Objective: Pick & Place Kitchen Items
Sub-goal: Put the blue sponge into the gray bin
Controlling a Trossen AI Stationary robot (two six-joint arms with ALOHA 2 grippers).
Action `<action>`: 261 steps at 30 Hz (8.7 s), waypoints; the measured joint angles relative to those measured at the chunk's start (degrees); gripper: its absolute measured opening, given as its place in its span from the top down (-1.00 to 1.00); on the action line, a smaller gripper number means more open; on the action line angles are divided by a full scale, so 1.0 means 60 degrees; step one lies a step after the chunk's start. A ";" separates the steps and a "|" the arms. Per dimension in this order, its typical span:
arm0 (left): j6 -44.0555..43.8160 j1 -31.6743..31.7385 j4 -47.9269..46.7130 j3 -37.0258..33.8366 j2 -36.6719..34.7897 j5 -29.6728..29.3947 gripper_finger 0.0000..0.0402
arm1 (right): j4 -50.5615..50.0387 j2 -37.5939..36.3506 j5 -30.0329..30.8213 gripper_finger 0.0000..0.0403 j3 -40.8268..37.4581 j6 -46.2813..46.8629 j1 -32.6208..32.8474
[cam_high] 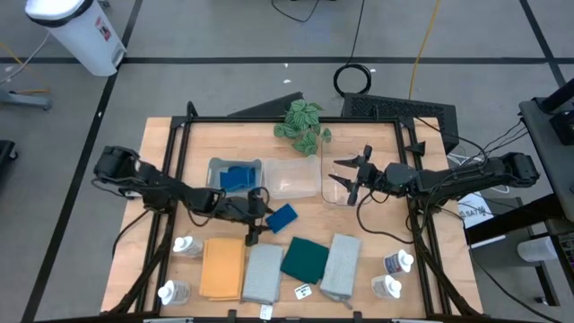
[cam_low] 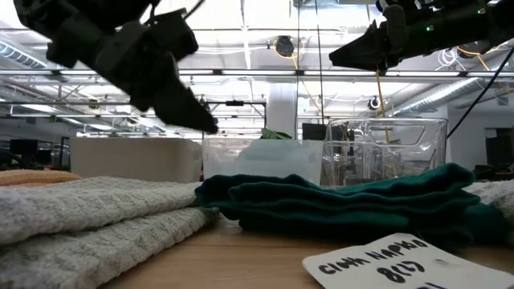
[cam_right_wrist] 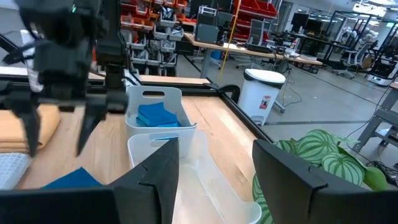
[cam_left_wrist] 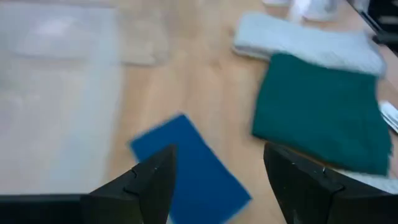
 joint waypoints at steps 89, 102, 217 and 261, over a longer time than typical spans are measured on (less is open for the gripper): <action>-0.2886 -0.0192 -0.1494 0.0998 0.1755 0.1771 -0.22 | 0.1164 -0.0004 -0.1240 0.15 0.0004 0.0283 0.0003; -0.2616 -0.0052 -0.1258 0.0987 0.1770 0.0530 -0.22 | 0.1068 -0.0004 -0.3257 0.15 0.0004 0.1276 -0.0078; -0.2211 -0.0300 -0.2170 0.1013 0.1907 0.0303 -0.22 | 0.1954 0.0000 -0.3228 0.15 0.0004 0.0156 0.1121; -0.0769 0.0045 -0.3764 0.0962 -0.0764 -0.1131 0.96 | 0.1877 0.0000 -0.3224 0.15 0.0003 -0.0008 0.1121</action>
